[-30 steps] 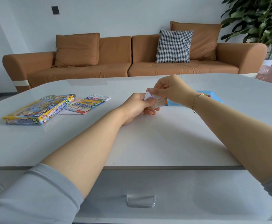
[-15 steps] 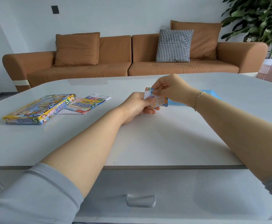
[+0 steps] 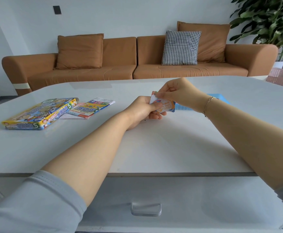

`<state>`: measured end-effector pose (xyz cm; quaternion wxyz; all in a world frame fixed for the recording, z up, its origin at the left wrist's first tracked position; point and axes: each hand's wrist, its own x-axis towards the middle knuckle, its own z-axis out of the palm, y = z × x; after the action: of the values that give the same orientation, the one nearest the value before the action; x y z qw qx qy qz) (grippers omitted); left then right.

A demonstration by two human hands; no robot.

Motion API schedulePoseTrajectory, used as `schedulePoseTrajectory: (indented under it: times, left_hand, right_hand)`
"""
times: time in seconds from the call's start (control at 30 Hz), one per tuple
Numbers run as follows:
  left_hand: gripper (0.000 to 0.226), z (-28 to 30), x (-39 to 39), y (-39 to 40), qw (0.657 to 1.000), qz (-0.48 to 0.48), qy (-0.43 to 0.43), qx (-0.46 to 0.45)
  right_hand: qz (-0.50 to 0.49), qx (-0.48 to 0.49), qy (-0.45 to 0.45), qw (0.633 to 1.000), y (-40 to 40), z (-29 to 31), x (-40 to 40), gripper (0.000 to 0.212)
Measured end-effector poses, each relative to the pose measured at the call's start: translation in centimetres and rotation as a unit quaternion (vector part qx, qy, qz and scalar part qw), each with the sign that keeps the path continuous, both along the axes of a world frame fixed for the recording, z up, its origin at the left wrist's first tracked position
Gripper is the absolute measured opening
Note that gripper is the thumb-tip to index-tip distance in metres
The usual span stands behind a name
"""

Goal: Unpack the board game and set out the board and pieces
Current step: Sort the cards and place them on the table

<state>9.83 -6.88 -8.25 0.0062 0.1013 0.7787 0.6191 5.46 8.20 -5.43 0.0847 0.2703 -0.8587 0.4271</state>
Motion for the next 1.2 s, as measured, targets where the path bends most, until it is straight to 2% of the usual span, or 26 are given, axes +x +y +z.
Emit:
schedulePoseTrajectory:
  times: [0.03, 0.13, 0.27, 0.4, 0.53, 0.67, 0.77, 0.93, 1.03, 1.13, 1.2]
  left_hand:
    - [0.014, 0.0, 0.0, 0.0, 1.000, 0.000, -0.001, -0.001]
    - [0.015, 0.0, 0.0, 0.0, 1.000, 0.003, -0.004, 0.000]
    - [0.014, 0.0, -0.1, 0.0, 1.000, 0.004, -0.004, -0.004]
    - [0.012, -0.1, -0.1, 0.0, 1.000, 0.004, -0.001, -0.006]
    - [0.016, -0.1, -0.1, -0.1, 1.000, 0.008, -0.005, -0.003]
    - [0.014, -0.1, -0.1, 0.0, 1.000, 0.006, -0.004, -0.002]
    - [0.012, 0.0, 0.0, 0.0, 1.000, 0.003, -0.001, -0.002]
    - [0.012, -0.1, -0.1, -0.1, 1.000, 0.006, -0.004, -0.006]
    - [0.011, -0.1, -0.1, -0.1, 1.000, 0.007, -0.004, -0.005]
    - [0.011, 0.0, 0.0, -0.1, 1.000, 0.003, -0.003, -0.009]
    - [0.011, 0.0, 0.0, -0.1, 1.000, 0.004, -0.004, -0.010]
  right_hand:
    - [-0.002, -0.007, 0.005, 1.000, -0.2, -0.1, 0.0, 0.020]
    - [-0.011, 0.013, 0.023, 1.000, -0.4, -0.1, -0.3, 0.007]
    - [-0.004, 0.023, -0.012, 1.000, 0.1, 0.1, -0.3, 0.003]
    - [-0.011, 0.003, -0.003, 1.000, -0.3, -0.1, -0.2, 0.024]
    - [-0.017, 0.044, 0.023, 0.999, -0.2, 0.3, -0.2, 0.009]
    - [-0.005, 0.041, 0.001, 0.999, 0.2, 0.5, 0.0, 0.014]
    - [-0.010, 0.029, 0.013, 0.999, -0.2, 0.5, 0.1, 0.026]
    - [-0.017, 0.068, 0.022, 0.997, -0.2, 0.7, 0.1, 0.010]
    - [-0.013, 0.068, 0.013, 0.998, 0.1, 1.1, 0.1, 0.011]
    - [-0.019, 0.055, 0.021, 0.998, -0.3, 0.9, 0.2, 0.023]
    - [-0.024, 0.062, 0.025, 0.998, -0.4, 0.8, 0.1, 0.020]
